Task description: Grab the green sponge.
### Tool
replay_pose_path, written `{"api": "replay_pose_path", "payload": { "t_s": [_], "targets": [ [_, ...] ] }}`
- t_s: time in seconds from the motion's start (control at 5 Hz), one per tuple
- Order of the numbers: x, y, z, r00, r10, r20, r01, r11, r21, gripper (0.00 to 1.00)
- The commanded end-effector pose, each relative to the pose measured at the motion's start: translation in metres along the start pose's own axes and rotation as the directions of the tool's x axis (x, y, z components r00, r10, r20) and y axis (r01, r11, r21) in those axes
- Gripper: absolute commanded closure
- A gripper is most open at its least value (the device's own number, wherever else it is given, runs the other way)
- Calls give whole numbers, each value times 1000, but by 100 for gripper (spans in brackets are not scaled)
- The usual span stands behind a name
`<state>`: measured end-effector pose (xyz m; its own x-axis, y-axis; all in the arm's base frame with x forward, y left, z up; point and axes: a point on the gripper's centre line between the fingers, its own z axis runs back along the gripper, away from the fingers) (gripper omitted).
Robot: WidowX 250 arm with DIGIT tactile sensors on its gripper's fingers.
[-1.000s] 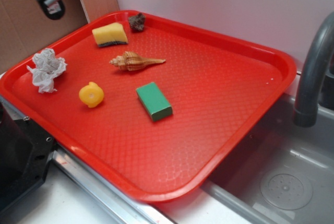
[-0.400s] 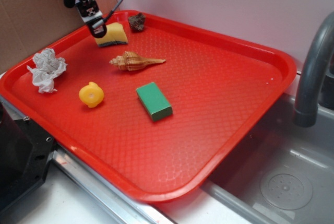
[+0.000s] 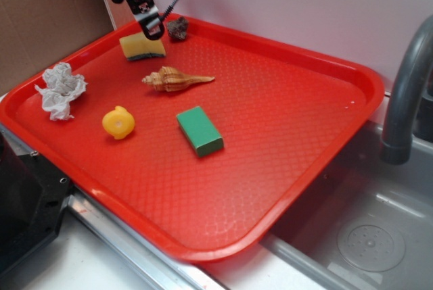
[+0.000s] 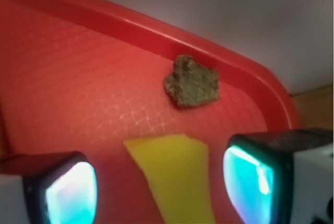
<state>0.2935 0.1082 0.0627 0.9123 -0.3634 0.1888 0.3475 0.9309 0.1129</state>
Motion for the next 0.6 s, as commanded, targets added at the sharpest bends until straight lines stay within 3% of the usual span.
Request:
{"api": "replay_pose_path", "payload": {
  "t_s": [0.0,0.2,0.4],
  "targets": [
    [-8,9,-9,999,6,33,-6,1000,25,0],
    [-23,-1,-31,1000,1,3,-1,1000,-31,0],
    [-21,-14,-39,999,-9,-32,8,999,-33,100]
  ]
}}
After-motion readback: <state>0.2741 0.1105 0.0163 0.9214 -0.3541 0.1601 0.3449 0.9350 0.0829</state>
